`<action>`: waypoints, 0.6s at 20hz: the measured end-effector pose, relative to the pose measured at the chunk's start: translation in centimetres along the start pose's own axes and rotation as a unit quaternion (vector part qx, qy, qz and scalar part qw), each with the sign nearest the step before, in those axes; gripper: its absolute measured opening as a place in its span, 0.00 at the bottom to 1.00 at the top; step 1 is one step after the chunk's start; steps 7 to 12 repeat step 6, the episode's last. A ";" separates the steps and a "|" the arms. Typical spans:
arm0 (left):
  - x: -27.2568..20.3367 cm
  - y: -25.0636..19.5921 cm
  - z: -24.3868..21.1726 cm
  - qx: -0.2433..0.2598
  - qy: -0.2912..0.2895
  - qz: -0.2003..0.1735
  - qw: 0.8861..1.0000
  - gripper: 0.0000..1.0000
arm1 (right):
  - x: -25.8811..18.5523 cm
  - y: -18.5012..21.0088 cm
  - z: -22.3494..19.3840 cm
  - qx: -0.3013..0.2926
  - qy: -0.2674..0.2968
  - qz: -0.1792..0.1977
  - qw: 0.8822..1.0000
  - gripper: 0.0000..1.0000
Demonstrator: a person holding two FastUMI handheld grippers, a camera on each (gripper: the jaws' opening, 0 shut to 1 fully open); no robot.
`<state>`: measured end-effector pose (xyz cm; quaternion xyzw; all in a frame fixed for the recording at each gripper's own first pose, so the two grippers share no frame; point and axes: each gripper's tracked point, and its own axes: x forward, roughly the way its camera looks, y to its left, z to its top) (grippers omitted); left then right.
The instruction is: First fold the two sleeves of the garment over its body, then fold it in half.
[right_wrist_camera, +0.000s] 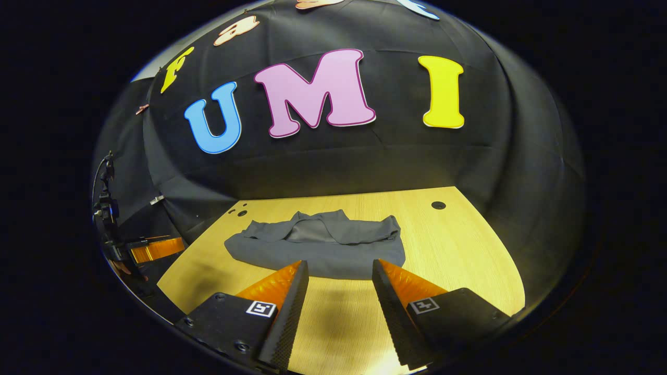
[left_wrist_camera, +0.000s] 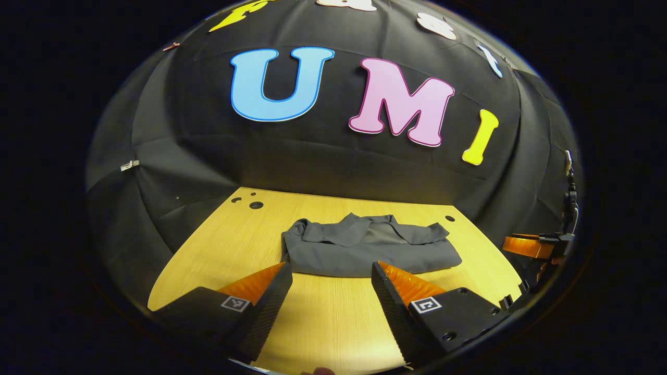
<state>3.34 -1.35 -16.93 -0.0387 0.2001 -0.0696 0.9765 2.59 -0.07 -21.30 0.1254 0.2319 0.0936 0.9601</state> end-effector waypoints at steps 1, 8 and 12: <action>-0.2 -0.1 -0.3 0.003 0.003 0.002 1.000 0.96 | -0.2 0.0 -0.1 0.001 0.001 0.000 1.000 0.77; -0.6 -1.1 -0.5 0.016 0.009 -0.003 1.000 0.96 | -0.8 0.0 -0.7 0.016 0.004 -0.002 1.000 0.77; -0.6 -1.1 -0.5 0.016 0.009 -0.003 1.000 0.96 | -0.8 0.0 -0.7 0.016 0.004 -0.002 1.000 0.77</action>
